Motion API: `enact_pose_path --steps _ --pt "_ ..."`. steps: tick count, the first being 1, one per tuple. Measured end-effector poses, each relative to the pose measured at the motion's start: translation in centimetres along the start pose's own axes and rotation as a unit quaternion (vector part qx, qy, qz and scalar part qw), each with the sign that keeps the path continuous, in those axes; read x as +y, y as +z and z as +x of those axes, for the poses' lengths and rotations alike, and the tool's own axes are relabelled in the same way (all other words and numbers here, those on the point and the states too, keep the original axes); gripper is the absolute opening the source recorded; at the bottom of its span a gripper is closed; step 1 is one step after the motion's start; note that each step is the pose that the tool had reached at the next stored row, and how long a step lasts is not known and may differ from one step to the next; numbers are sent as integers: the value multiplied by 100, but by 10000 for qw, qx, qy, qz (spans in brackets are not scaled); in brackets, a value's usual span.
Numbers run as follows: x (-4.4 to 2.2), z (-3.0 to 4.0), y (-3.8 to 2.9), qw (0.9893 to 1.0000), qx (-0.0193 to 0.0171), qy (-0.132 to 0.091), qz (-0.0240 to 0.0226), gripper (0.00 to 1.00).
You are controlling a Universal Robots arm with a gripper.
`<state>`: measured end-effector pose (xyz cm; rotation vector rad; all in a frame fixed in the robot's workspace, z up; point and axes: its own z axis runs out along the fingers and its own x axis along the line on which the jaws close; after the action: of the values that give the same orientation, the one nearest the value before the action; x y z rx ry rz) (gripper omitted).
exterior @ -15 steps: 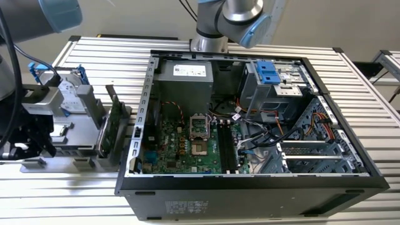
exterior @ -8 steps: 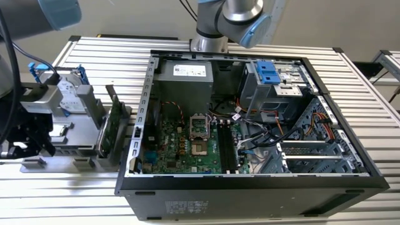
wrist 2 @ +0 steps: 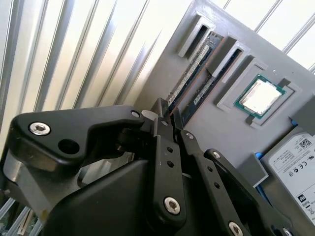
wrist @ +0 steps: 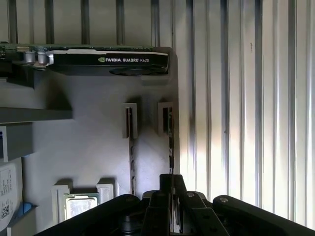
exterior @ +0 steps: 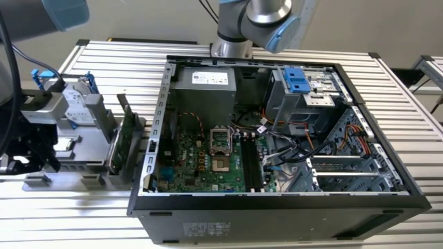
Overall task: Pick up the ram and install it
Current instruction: 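Pick up the ram and move it above insertion slot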
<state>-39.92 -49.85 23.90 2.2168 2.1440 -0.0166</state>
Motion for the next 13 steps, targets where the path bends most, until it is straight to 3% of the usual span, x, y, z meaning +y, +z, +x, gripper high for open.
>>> enact_pose_path --steps 13 --pt "4 -5 -93 10000 0 -1 0 0"
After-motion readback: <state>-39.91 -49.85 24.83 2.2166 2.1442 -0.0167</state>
